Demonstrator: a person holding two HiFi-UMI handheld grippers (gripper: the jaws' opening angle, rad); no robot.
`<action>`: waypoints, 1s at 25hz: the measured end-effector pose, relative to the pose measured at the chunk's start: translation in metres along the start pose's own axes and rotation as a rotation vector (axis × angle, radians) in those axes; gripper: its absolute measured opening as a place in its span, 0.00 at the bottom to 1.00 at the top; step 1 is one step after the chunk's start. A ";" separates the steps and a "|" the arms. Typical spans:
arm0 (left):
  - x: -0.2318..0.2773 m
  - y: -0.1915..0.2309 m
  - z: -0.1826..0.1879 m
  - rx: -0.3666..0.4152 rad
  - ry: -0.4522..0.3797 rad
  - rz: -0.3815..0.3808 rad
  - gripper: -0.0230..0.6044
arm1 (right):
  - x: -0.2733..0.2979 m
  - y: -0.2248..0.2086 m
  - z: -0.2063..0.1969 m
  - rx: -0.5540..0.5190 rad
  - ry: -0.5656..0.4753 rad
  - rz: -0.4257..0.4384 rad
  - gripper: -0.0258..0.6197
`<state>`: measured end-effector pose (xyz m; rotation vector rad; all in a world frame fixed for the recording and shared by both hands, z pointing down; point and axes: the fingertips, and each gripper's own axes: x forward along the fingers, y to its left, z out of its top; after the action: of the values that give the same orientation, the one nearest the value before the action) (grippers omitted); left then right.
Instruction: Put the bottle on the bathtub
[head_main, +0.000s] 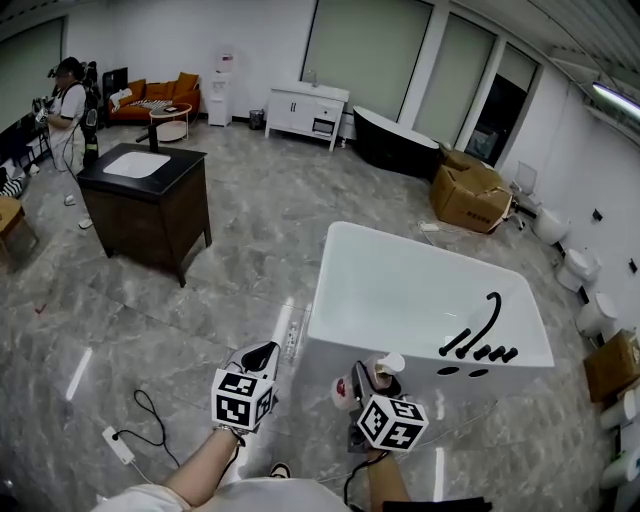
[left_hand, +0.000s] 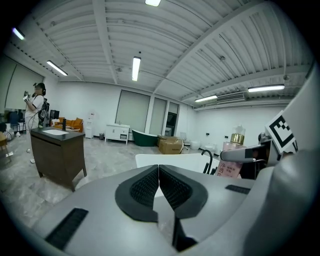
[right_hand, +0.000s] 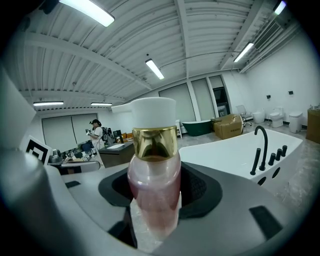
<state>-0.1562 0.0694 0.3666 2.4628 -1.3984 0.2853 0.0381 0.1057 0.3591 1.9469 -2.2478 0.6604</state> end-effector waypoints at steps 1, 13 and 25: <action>0.004 0.001 0.002 -0.003 0.000 0.005 0.06 | 0.004 -0.003 0.002 -0.002 0.005 0.007 0.41; 0.041 0.008 0.008 -0.011 0.011 0.068 0.06 | 0.041 -0.032 0.011 0.005 0.039 0.048 0.41; 0.054 0.026 0.009 -0.033 0.016 0.098 0.06 | 0.058 -0.040 0.014 0.023 0.045 0.041 0.41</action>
<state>-0.1503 0.0103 0.3789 2.3651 -1.5072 0.3005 0.0689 0.0436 0.3770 1.8805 -2.2692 0.7309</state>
